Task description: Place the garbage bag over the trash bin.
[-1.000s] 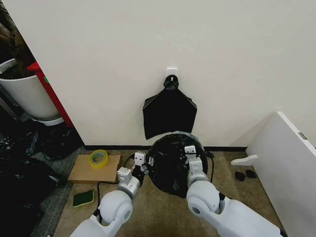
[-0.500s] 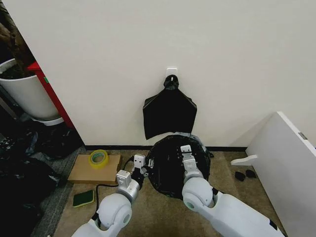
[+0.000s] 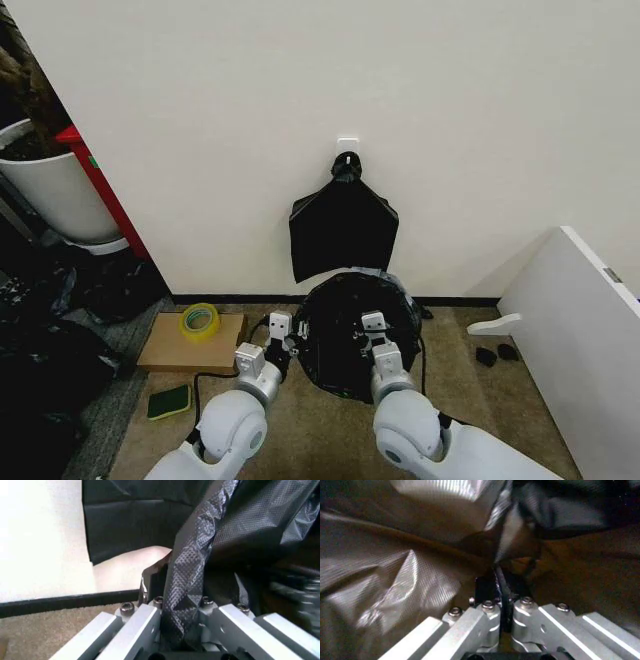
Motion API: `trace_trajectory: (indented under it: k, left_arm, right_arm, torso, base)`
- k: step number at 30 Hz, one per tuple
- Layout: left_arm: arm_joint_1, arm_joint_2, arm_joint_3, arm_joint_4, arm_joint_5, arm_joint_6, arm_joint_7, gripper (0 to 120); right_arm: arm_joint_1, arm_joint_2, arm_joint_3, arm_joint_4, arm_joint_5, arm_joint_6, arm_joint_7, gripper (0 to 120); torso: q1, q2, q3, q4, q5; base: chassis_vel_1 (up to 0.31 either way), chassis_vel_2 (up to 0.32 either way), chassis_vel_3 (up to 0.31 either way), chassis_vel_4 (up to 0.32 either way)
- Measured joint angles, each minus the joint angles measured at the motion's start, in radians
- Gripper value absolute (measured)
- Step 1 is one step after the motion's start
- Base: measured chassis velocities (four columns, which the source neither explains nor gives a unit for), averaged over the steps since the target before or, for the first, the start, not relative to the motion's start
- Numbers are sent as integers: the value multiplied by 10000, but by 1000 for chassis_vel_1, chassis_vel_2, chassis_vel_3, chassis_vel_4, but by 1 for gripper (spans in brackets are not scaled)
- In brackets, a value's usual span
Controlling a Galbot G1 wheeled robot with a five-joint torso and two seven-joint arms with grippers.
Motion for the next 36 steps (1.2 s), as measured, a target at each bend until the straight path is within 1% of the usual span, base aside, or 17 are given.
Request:
trace_trajectory:
  k: [1,4,8,15,21,28,29,30,32,33,34,36]
  left_arm:
    - [-1,-43,8,45,-3,-7,13,0]
    - [-2,-80,6,128,19,-45,33,0]
    - [61,-35,-16,177,69,-229,166,0]
    - [85,-37,36,78,73,-267,218,0]
    - [103,-42,79,17,82,-267,226,0]
    - [94,17,-67,123,145,-355,228,0]
    - [94,17,-67,123,145,-355,228,0]
    - [84,18,-86,139,181,-382,238,0]
    - [72,19,-88,165,234,-418,258,0]
    - [69,18,-86,185,274,-442,275,0]
    - [69,18,-86,185,274,-442,275,0]
    - [72,3,-66,197,314,-463,283,0]
  right_arm:
    - [211,177,-7,-347,47,-53,67,0]
    - [486,358,-18,-663,199,-266,213,0]
    - [1093,616,-58,-1021,1285,-1384,1071,0]
    - [1430,732,-5,-1507,1781,-1807,1373,0]
    - [1486,725,43,-1604,1767,-1839,1412,0]
    - [881,276,-9,-476,1146,-1543,1221,0]
    - [881,276,-9,-476,1146,-1543,1221,0]
    - [461,169,-118,-2,1140,-1574,1217,0]
    - [109,139,-207,415,1366,-1715,1260,0]
    - [-126,185,-234,767,1778,-1957,1373,0]
    - [-126,185,-234,767,1778,-1957,1373,0]
    - [-208,357,-202,1109,2645,-2368,1711,0]
  torso:
    - [0,0,0,0,0]
    - [0,0,1,1,0]
    - [0,0,1,1,-1]
    - [0,0,1,0,-1]
    - [0,0,1,1,1]
    - [0,0,1,1,-1]
    - [0,0,1,1,-1]
    - [0,0,0,-1,-1]
    - [0,0,0,-3,0]
    - [0,0,0,-2,-1]
    - [0,0,0,-2,-1]
    - [-1,0,0,-1,0]
  base:
    - [0,0,0,0]
    - [0,0,0,0]
    - [0,0,0,0]
    - [0,0,0,0]
    - [0,0,0,0]
    - [0,0,0,0]
    - [0,0,0,0]
    - [0,0,0,0]
    - [0,0,0,0]
    - [0,0,0,0]
    - [0,0,0,0]
    - [0,0,0,0]
